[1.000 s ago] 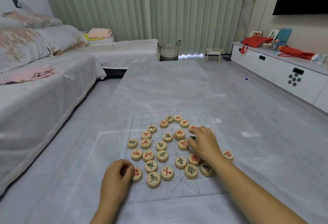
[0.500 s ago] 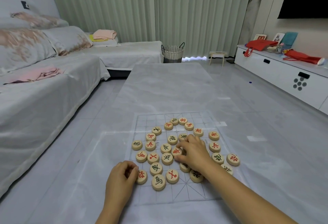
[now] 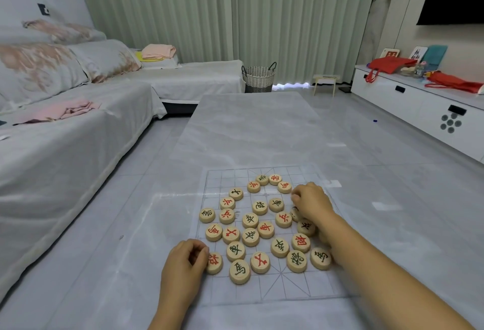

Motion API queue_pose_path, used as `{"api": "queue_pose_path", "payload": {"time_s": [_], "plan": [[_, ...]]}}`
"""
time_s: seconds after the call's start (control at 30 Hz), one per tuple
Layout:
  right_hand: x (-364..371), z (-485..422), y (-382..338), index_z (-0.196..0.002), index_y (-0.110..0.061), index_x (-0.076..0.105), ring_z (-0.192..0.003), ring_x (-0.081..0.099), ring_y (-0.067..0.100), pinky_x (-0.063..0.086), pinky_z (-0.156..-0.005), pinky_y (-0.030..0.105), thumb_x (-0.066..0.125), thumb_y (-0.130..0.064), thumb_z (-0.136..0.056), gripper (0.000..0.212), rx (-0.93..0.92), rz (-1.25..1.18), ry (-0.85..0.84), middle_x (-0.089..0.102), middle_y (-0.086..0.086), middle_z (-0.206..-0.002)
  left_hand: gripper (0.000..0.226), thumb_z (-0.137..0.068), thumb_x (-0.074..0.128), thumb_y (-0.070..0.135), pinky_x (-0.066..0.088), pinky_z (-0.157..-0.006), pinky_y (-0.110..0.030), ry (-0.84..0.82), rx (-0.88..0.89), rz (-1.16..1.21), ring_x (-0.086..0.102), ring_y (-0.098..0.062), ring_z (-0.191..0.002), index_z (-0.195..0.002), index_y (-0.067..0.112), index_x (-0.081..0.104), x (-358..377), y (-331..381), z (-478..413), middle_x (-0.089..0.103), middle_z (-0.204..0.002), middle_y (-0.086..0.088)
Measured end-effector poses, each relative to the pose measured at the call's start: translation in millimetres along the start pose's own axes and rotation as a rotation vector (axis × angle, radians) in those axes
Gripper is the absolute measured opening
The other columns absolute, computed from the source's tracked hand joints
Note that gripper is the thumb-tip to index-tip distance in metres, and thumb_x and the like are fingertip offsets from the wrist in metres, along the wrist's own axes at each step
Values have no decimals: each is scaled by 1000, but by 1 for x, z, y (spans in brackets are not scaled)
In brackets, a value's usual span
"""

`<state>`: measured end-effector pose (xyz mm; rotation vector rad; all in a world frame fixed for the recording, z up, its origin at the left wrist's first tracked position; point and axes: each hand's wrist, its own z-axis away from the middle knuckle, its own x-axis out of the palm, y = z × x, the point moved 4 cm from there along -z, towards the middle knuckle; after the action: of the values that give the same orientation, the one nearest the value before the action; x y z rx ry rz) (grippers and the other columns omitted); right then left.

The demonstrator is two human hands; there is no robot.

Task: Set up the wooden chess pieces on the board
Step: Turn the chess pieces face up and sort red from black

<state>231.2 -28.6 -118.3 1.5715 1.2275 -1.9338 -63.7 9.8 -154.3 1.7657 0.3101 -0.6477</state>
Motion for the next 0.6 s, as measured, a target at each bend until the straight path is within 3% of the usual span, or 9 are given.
{"api": "queue_pose_path", "payload": {"time_s": [0.17, 0.27, 0.37, 0.43, 0.6], "plan": [[0, 5, 18, -111, -16, 63, -100, 58, 22, 50, -86, 35, 61, -32, -85, 31, 14, -27, -190, 61, 6, -114, 17, -85, 60, 14, 46, -64, -28, 3, 0, 10, 57, -13, -76, -71, 24, 59, 1, 1, -1, 62, -76, 6], [1, 7, 17, -111, -14, 63, -95, 59, 19, 48, -84, 32, 64, -31, -84, 32, 27, -82, -212, 66, 5, -107, 17, -85, 60, 14, 45, -64, -27, 9, -1, 10, 57, -14, -77, -71, 24, 59, 0, 2, 0, 62, -77, 5], [0, 7, 14, -101, -15, 62, -83, 57, 18, 44, -70, 29, 64, -28, -84, 21, 16, -90, -230, 64, 4, -95, 17, -85, 60, 14, 45, -64, -27, 11, -3, 5, 56, -13, -77, -71, 24, 59, 0, 2, 1, 61, -77, 6], [-1, 8, 11, -93, -18, 53, -75, 51, 15, 39, -62, 27, 65, -25, -83, 18, 12, -130, -242, 58, 0, -88, 18, -85, 60, 14, 46, -65, -28, 10, 1, 2, 56, -14, -77, -71, 24, 59, 0, 2, 1, 61, -77, 7], [-7, 15, 6, -87, -18, 43, -86, 45, 19, 39, -69, 31, 56, -13, -84, 14, -166, -12, 16, 53, 1, -95, 18, -85, 60, 13, 46, -65, -28, 8, 4, 4, 57, -14, -77, -71, 24, 58, -1, 3, 1, 61, -77, 6]]}}
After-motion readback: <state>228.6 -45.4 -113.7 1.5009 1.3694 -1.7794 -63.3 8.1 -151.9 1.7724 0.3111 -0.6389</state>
